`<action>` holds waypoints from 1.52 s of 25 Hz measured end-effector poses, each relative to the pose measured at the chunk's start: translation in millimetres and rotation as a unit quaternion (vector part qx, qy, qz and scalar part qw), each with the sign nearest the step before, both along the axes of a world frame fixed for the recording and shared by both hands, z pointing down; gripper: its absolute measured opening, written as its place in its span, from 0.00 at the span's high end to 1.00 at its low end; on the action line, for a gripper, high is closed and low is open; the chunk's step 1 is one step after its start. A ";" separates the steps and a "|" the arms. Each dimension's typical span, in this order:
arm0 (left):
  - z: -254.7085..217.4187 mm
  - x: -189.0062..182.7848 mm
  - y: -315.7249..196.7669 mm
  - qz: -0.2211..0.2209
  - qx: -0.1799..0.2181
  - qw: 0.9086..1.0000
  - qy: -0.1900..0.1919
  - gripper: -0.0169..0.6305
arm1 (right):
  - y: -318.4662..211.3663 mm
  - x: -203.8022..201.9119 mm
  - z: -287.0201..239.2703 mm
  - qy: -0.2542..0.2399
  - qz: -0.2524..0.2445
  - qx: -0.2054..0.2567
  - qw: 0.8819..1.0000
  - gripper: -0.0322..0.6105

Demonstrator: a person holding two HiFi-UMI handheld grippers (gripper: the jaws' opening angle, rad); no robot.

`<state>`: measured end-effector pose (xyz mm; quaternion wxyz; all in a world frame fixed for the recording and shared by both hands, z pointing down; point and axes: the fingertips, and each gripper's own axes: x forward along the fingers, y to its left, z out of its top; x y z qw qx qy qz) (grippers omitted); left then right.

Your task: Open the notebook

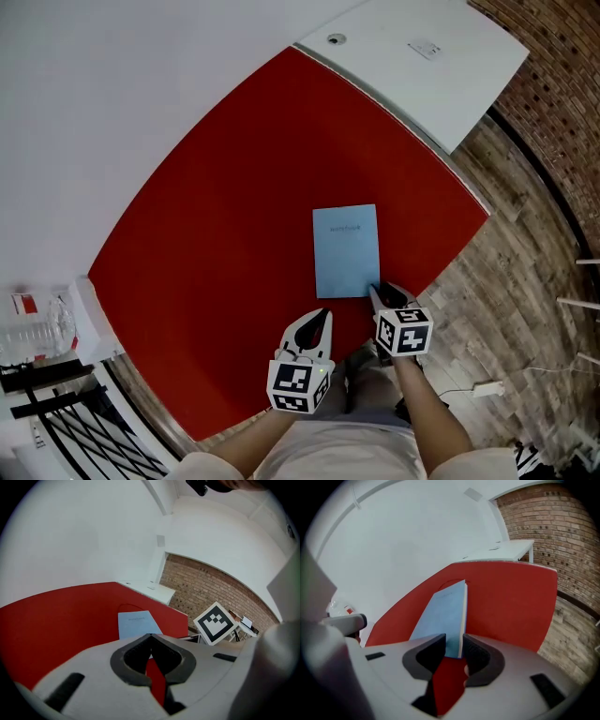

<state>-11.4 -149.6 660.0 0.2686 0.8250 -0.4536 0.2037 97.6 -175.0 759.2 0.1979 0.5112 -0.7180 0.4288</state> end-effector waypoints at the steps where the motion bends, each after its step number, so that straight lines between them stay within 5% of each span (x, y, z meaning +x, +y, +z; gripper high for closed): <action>1: -0.3 -0.2 -1.5 -0.001 0.001 1.000 0.001 0.97 | -0.6 -1.5 1.7 -0.002 -0.002 -0.003 1.000 0.81; 12: 6.8 -1.8 -1.3 -0.009 -0.011 1.000 0.001 0.97 | -4.1 -1.2 12.0 -0.006 0.006 -0.046 0.999 0.81; 19: 9.2 -5.3 2.4 -0.018 -0.016 1.000 -0.004 0.97 | -3.4 5.4 5.0 -0.019 0.015 -0.045 0.999 0.92; 28: 7.3 -11.9 6.4 -0.026 -0.015 1.000 -0.005 0.97 | -8.2 6.3 -21.7 -0.017 0.018 -0.012 1.000 0.93; 38: -8.5 -35.0 14.4 -0.060 -0.004 0.998 0.001 0.97 | -7.9 -54.1 -109.0 0.014 -0.070 0.090 0.993 0.93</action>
